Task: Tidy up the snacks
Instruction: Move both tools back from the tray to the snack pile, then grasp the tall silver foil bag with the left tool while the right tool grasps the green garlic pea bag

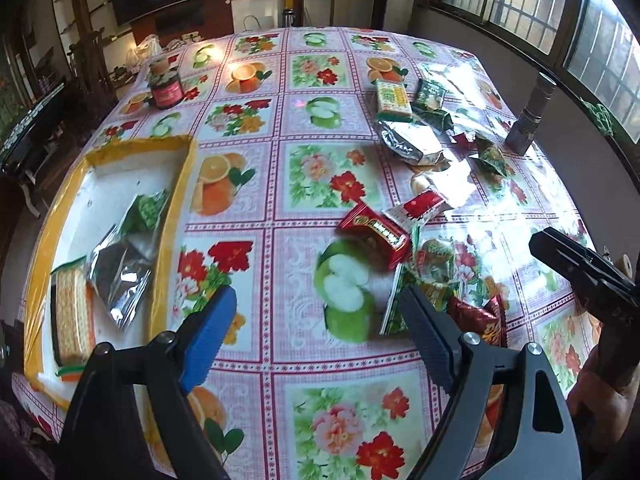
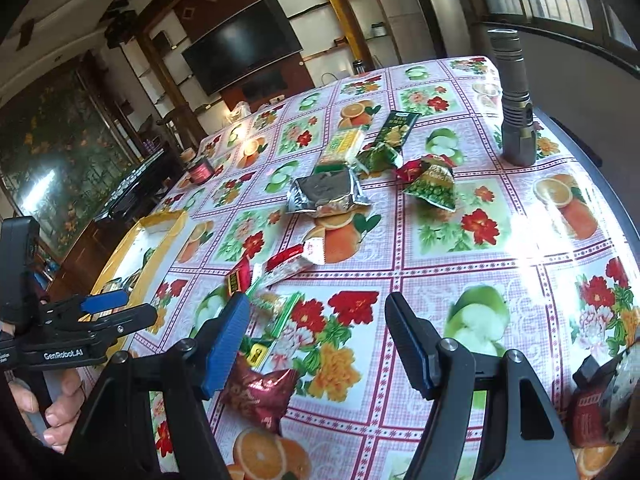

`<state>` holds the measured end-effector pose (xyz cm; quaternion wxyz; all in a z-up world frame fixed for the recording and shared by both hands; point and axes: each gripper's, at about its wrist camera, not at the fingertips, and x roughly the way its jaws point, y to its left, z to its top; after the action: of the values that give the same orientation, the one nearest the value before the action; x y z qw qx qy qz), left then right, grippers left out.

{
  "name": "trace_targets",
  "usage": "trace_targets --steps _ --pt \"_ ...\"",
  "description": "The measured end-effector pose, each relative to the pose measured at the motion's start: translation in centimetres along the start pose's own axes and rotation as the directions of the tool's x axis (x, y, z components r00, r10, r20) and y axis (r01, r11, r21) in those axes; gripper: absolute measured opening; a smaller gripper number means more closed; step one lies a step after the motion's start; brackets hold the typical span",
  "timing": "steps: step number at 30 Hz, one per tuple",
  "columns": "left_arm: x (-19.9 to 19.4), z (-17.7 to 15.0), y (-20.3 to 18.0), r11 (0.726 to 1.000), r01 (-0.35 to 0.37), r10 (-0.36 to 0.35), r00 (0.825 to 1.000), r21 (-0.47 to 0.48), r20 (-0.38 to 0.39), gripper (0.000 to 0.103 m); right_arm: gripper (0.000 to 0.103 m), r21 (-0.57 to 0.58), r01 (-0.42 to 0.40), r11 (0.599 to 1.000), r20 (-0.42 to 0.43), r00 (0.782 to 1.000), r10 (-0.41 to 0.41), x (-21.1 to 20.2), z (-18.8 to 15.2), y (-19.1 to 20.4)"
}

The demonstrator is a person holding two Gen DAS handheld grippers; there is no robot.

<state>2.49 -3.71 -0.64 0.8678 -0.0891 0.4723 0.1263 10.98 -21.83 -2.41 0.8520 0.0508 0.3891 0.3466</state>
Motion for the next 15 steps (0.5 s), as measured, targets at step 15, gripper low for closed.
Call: trace_targets --steps 15 --pt "3.1 5.4 -3.8 0.974 0.095 -0.09 0.995 0.207 -0.032 0.085 0.07 0.111 0.104 0.988 -0.005 0.995 -0.104 2.6 3.8 -3.9"
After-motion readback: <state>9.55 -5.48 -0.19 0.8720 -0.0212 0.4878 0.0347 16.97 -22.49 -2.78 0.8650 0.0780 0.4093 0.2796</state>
